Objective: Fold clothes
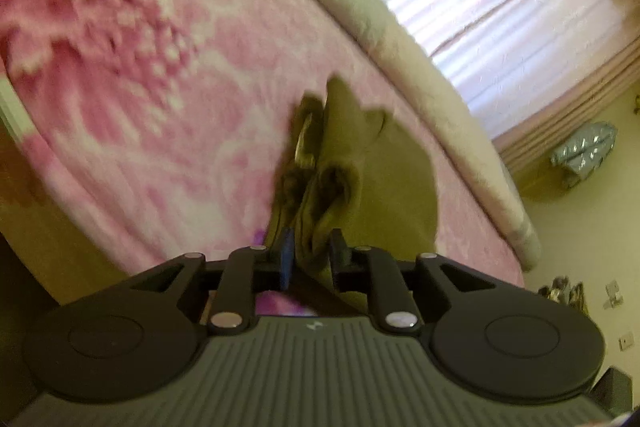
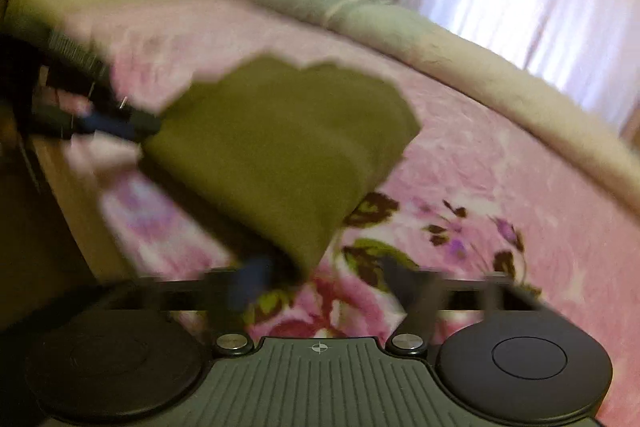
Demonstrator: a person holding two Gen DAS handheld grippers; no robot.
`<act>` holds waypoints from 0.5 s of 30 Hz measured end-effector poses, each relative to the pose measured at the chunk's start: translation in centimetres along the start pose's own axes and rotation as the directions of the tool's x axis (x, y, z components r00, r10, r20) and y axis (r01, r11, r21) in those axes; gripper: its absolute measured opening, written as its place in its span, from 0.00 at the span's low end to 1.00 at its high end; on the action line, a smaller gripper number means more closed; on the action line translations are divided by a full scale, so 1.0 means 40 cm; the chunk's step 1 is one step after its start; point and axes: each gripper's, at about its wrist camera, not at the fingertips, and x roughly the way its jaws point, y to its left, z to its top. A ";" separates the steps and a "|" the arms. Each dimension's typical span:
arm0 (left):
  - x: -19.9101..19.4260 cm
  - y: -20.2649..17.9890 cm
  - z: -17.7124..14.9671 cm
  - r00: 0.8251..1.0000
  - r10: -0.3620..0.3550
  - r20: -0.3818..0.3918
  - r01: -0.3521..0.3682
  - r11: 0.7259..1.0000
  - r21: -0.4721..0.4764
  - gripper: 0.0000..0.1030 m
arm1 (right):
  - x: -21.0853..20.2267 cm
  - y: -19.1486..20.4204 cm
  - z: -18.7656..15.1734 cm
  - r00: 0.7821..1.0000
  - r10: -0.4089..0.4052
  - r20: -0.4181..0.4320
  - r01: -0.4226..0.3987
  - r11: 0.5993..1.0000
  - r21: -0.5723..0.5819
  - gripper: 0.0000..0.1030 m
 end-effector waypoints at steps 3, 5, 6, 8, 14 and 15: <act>-0.018 -0.045 0.029 0.998 -0.037 0.041 0.035 0.997 0.064 0.13 | -0.054 -0.074 0.017 0.997 0.044 0.066 -0.057 0.978 0.202 0.71; 0.003 -0.082 0.037 0.997 -0.062 0.048 0.055 0.990 0.131 0.13 | -0.039 -0.099 0.040 0.995 0.048 0.091 -0.071 0.959 0.275 0.50; 0.023 -0.096 0.039 0.997 -0.063 0.042 0.056 0.987 0.151 0.13 | -0.031 -0.112 0.051 0.993 0.049 0.103 -0.079 0.947 0.311 0.35; 0.065 -0.111 0.038 0.997 -0.068 0.033 0.062 0.984 0.166 0.13 | -0.002 -0.130 0.071 0.992 0.058 0.114 -0.097 0.922 0.374 0.29; 0.189 -0.067 0.042 0.999 0.033 0.003 -0.033 0.982 0.185 0.05 | 0.116 -0.139 0.100 0.992 0.099 0.076 -0.122 0.896 0.427 0.28; 0.198 -0.059 0.046 0.999 0.034 0.002 -0.034 0.983 0.180 0.04 | 0.136 -0.143 0.093 0.992 0.108 0.062 -0.125 0.889 0.440 0.28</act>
